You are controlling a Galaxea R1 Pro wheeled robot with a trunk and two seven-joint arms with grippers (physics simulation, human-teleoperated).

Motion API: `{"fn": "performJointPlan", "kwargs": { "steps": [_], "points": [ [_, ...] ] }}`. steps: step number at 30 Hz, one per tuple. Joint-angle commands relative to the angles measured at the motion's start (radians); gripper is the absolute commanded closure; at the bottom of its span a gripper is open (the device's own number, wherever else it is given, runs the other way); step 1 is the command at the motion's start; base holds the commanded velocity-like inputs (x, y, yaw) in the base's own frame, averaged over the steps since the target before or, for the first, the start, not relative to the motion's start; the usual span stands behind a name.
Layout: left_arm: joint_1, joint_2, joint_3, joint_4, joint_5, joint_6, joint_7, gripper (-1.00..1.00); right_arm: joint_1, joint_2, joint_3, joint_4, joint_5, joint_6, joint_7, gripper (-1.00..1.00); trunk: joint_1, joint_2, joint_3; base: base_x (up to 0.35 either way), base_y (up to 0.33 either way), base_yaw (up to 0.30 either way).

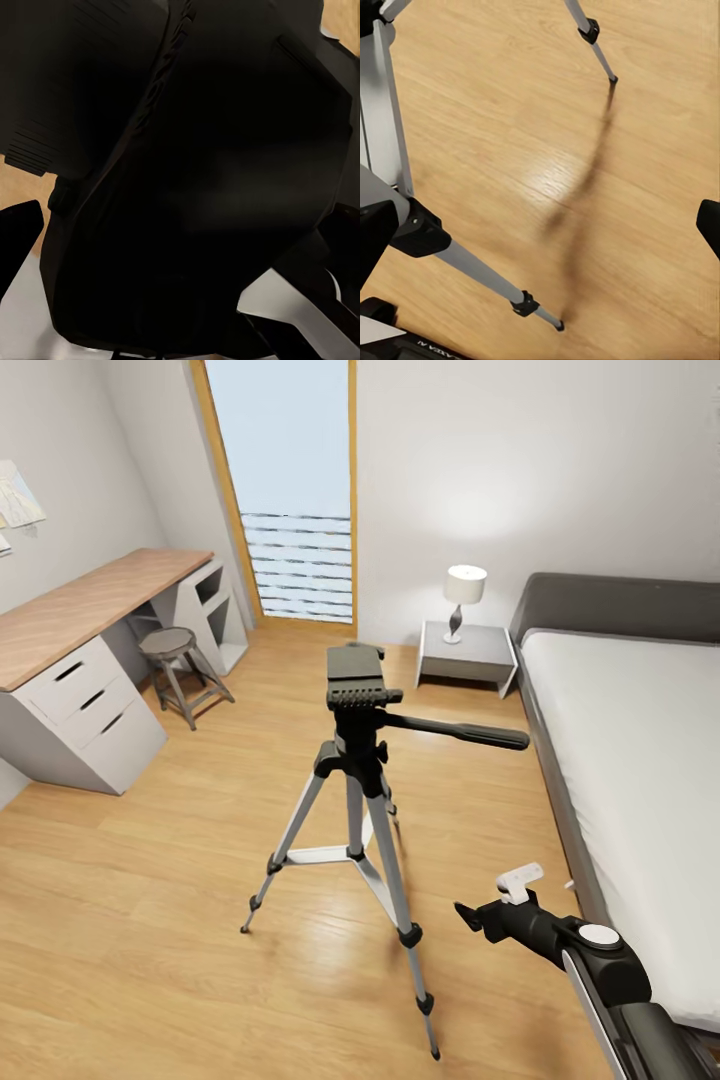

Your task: Attach the digital camera to the camera tripod in the bedroom.

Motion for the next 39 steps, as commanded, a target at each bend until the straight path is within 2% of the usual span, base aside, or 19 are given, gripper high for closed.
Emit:
{"fn": "performJointPlan", "kwargs": {
  "steps": [1, 39],
  "points": [
    [0.0, 0.0, -0.002, 0.001, 0.008, -0.001, -0.004, 1.0, -0.001, 0.0, -0.001, -0.001, 0.01, 0.003, 0.009, -1.0, 0.001, -0.002, 0.0, 0.0, 0.0, -0.063],
    [0.0, 0.0, -0.002, 0.001, 0.008, -0.001, -0.004, 1.0, -0.001, 0.002, -0.002, -0.001, 0.01, 0.005, 0.012, -1.0, 0.001, -0.002, 0.038, 0.0, 0.0, -0.014]
  ]
}}
